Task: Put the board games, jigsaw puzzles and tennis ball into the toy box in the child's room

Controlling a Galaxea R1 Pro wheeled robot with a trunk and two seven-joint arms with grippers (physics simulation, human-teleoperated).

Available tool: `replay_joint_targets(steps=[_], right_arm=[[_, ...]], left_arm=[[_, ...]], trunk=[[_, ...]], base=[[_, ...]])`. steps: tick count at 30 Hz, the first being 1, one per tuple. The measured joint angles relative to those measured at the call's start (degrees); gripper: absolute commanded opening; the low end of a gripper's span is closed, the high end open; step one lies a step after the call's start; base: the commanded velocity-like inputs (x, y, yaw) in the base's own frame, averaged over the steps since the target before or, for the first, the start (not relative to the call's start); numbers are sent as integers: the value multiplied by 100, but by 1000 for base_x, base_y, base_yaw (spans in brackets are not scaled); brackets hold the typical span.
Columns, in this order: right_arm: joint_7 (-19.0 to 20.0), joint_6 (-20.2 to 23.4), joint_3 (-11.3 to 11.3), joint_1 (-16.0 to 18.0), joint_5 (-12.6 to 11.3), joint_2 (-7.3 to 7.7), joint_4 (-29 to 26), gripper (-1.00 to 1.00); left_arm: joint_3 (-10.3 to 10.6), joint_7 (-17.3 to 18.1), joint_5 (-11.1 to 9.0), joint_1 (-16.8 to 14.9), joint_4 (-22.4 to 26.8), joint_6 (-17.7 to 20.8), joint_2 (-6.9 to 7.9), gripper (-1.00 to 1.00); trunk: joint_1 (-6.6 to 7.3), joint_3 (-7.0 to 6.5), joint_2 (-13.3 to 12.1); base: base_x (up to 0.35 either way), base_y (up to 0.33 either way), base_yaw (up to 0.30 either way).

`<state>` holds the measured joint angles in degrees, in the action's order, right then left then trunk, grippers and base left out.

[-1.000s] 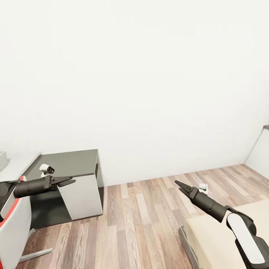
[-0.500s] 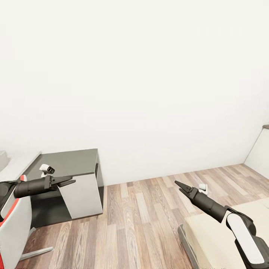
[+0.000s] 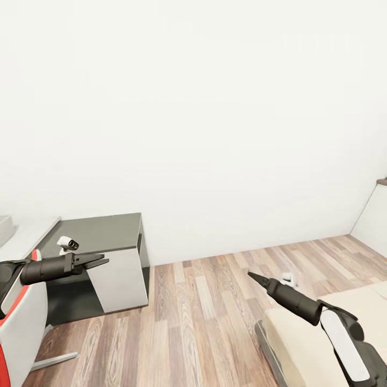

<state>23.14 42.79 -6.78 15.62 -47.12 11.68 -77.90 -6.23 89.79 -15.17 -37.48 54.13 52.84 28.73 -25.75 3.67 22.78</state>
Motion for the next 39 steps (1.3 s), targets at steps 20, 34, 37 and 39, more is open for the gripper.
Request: replay_joint_targets(steps=[20,34,37,39], right_arm=[[-88,-23,11,-3,119,-7,163,100],[-88,-23,11,13,110,-7,235,100],[-88,-24,11,26,110,-7,284,100],[-89,-24,11,34,112,-7,302,100]], left_arm=[[-3,0,4,1,-7,-11,0,100],[-4,0,4,1,-7,-10,0,100],[-4,0,4,1,-7,-10,0,100],[-1,0,4,1,-8,-10,0,100]], trunk=[[0,38,0],[0,151,0],[0,176,0],[0,192,0]], base=[[-23,0,31],[-53,0,139],[-35,0,143],[-74,0,143]])
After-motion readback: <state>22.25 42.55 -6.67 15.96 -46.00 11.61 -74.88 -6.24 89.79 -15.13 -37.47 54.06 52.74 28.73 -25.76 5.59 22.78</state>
